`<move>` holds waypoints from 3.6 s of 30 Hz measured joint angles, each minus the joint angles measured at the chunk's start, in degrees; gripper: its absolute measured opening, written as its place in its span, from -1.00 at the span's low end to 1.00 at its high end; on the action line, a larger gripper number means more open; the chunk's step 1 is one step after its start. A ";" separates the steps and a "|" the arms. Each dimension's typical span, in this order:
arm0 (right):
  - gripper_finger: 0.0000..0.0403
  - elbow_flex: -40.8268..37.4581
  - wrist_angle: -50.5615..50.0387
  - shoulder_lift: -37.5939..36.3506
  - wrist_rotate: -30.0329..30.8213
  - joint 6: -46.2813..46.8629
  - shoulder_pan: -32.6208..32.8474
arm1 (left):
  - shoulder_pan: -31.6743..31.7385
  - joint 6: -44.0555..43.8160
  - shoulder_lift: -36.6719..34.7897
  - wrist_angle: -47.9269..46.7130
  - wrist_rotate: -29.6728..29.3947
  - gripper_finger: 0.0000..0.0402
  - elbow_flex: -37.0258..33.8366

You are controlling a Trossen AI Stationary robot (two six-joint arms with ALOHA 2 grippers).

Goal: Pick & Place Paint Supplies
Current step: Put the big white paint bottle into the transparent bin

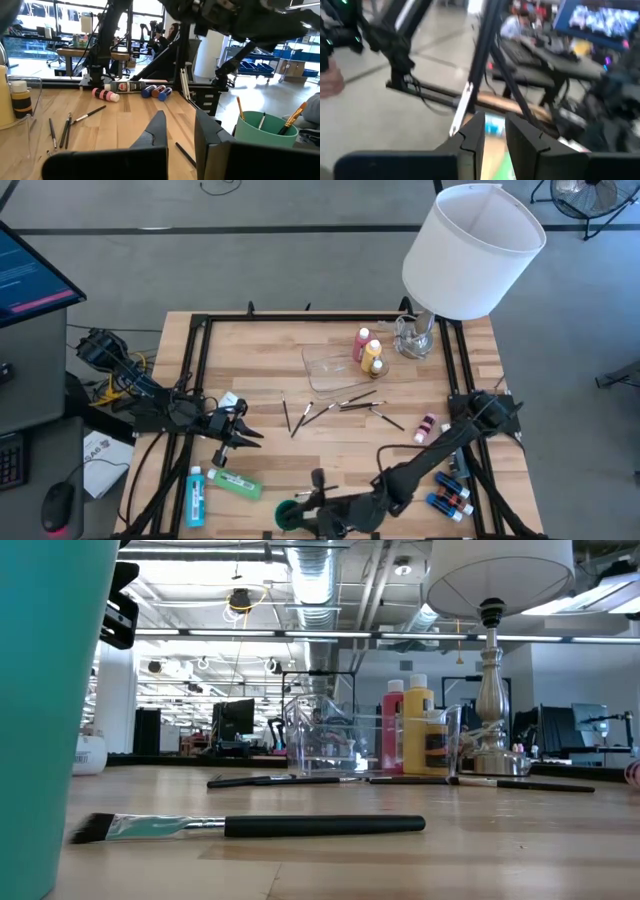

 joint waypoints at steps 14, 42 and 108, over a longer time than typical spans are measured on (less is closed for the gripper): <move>-0.66 -7.95 -7.95 -4.21 10.78 5.16 -0.16 | 0.00 -0.22 0.00 -0.25 0.24 -1.00 0.00; -0.66 -41.68 17.67 -20.41 5.44 6.00 -8.97 | 3.72 -1.58 0.43 -2.91 -3.68 -1.00 -0.02; -0.66 -47.50 28.63 -15.49 -9.81 6.21 -21.05 | 30.45 3.45 7.80 2.40 11.98 -1.00 -0.02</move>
